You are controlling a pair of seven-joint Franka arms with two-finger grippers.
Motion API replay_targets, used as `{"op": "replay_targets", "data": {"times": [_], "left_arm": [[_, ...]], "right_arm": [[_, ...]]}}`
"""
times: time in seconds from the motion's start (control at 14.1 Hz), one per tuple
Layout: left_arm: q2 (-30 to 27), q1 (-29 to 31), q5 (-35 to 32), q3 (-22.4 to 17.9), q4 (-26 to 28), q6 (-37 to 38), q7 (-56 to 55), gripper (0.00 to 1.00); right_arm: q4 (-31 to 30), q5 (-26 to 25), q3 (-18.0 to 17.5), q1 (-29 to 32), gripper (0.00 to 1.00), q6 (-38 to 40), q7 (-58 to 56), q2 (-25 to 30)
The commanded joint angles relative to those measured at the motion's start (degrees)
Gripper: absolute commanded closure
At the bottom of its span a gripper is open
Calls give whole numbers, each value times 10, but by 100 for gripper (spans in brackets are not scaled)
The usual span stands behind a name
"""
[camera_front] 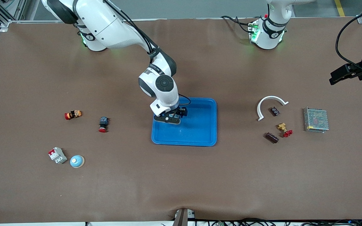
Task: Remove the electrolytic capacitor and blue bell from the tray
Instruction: 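Grasp the second bell with the right gripper and lift it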
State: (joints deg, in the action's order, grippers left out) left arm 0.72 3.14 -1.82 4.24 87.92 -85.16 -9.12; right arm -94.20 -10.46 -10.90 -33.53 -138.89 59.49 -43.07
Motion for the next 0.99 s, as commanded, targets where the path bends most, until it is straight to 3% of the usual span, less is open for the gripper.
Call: {"op": "replay_targets", "data": {"times": [0.0, 0.21, 0.35, 0.64, 0.78, 0.92], "left_arm": [[-9, 3, 16, -2, 1, 1, 11, 0], [-9, 3, 16, -2, 1, 1, 11, 0], [-9, 3, 16, -2, 1, 1, 11, 0], [-8, 5, 16, -2, 1, -4, 11, 0], [-8, 5, 17, -2, 1, -4, 11, 0], [-8, 4, 20, -2, 1, -4, 11, 0]], "right_arm": [[-2, -19, 7, -8, 0, -9, 22, -1], [-2, -19, 7, -8, 0, -8, 23, -1], [-2, -19, 7, -8, 17, -9, 23, -1], [-1, -19, 7, -8, 35, -9, 23, -1], [-1, -19, 7, -8, 51, -9, 23, 0], [2, -19, 7, -7, 54, -9, 22, 0]]}}
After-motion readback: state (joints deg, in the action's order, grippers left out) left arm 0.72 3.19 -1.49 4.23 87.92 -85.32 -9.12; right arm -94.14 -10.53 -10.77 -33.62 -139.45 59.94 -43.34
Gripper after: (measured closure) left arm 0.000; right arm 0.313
